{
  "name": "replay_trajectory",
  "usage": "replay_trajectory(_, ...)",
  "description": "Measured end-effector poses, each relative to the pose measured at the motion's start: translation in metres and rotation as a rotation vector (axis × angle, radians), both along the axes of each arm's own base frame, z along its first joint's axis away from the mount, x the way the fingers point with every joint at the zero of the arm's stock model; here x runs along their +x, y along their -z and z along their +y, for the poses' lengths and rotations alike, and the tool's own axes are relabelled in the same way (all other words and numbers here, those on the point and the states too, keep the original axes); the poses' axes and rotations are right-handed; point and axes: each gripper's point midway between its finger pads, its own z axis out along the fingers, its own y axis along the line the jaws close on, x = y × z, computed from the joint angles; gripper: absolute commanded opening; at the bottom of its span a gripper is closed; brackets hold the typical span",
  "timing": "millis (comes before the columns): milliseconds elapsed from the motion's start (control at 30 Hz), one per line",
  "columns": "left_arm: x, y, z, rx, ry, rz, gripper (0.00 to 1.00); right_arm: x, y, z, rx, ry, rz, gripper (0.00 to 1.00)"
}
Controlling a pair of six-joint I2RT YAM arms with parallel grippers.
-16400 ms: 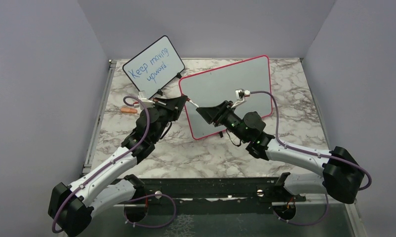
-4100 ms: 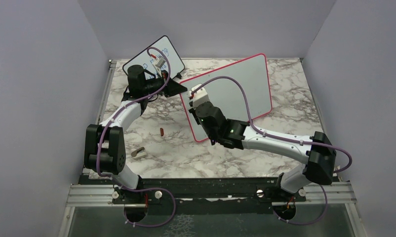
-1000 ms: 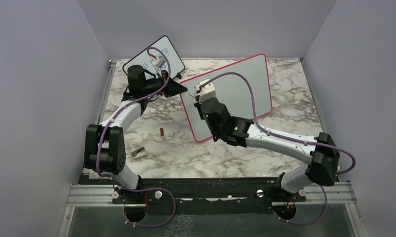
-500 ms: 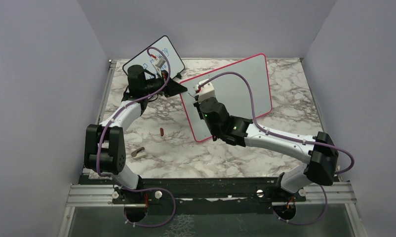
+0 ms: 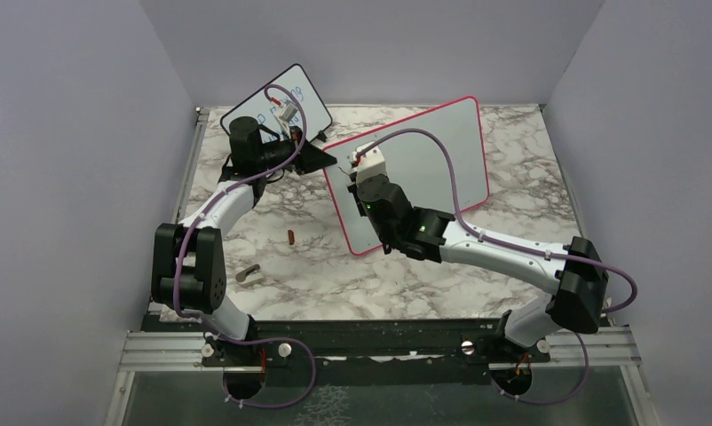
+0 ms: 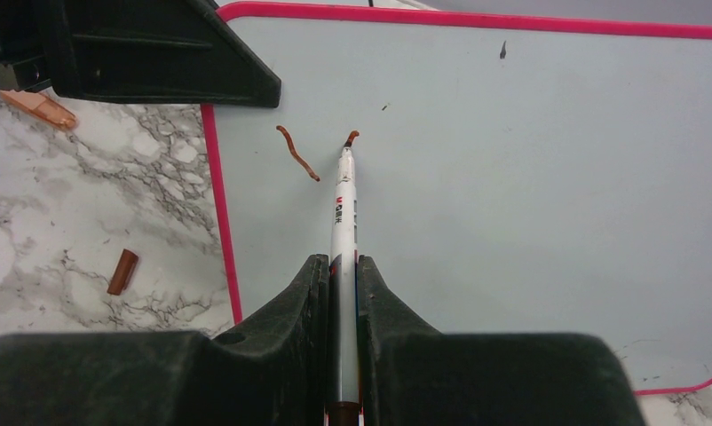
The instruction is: Write a sentence on the whiteboard
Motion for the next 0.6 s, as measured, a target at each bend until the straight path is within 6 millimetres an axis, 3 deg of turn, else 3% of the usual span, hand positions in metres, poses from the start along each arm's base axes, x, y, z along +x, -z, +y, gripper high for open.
replay_trajectory(600,0.0003,0.0002,0.0001,0.000,-0.002,0.001,0.00,-0.0049,0.0057,0.0035,0.009,-0.023,0.040,0.01)
